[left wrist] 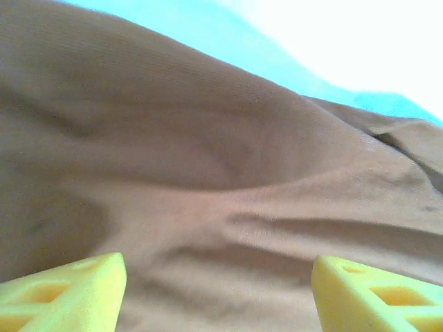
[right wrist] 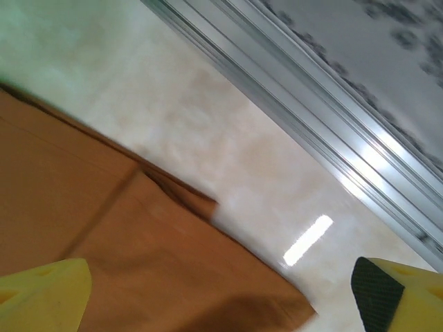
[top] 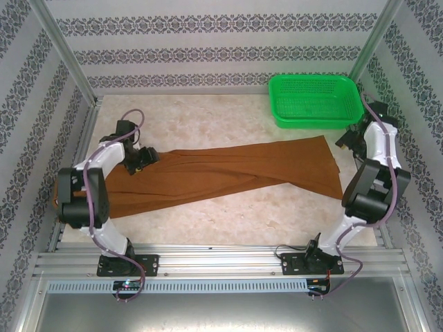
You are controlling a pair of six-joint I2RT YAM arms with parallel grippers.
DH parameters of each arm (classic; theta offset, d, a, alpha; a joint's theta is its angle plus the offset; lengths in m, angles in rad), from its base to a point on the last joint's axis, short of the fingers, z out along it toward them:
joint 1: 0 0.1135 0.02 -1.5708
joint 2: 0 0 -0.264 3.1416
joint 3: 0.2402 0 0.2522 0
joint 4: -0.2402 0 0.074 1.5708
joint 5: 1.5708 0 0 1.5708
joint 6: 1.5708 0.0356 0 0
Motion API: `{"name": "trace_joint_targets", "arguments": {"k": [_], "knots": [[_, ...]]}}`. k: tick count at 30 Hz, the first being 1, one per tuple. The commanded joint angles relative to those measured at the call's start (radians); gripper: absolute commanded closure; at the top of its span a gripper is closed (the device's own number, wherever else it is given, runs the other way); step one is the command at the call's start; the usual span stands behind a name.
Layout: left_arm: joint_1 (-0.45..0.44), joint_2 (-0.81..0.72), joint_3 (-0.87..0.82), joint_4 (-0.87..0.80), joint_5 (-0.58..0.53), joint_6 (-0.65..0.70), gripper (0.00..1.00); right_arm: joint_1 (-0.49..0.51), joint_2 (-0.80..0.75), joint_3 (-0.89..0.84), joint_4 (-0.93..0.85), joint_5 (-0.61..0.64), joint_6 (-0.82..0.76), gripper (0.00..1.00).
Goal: Roll up the long pants
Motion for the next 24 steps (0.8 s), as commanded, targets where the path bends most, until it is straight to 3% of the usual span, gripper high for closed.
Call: {"name": "trace_joint_targets", "arguments": {"k": [1,2,3,4,5,6,9,15,20,24], "knots": [[0.012,-0.172,-0.036,-0.137,-0.135,-0.027,0.27,0.031,0.075,0.067,0.009,-0.068,0.030,0.02],[0.013,-0.224,-0.055,-0.153,-0.174,-0.049,0.34,0.041,0.078,0.067,0.031,-0.079,0.033,0.03],[0.019,-0.285,-0.086,-0.164,-0.216,-0.087,0.67,0.054,0.084,0.072,0.047,-0.091,0.042,0.06],[0.027,-0.348,-0.119,-0.170,-0.233,-0.124,0.94,0.065,0.090,0.074,0.069,-0.118,0.044,0.18],[0.035,-0.386,-0.149,-0.172,-0.232,-0.149,1.00,0.074,0.097,0.075,0.090,-0.159,0.044,0.47],[0.043,-0.423,-0.178,-0.177,-0.230,-0.171,1.00,0.085,0.108,0.079,0.104,-0.196,0.045,1.00],[0.058,-0.421,-0.228,-0.165,-0.216,-0.201,1.00,0.127,0.158,0.103,0.107,-0.226,0.018,1.00],[0.062,-0.217,-0.240,-0.054,-0.185,-0.217,1.00,0.164,0.276,0.141,0.097,-0.333,-0.004,1.00],[0.080,-0.140,-0.238,-0.032,-0.177,-0.225,1.00,0.183,0.302,0.107,0.070,-0.304,-0.014,1.00],[0.158,-0.150,-0.276,-0.012,-0.145,-0.208,1.00,0.182,0.297,0.062,0.070,-0.264,-0.017,1.00]]}}
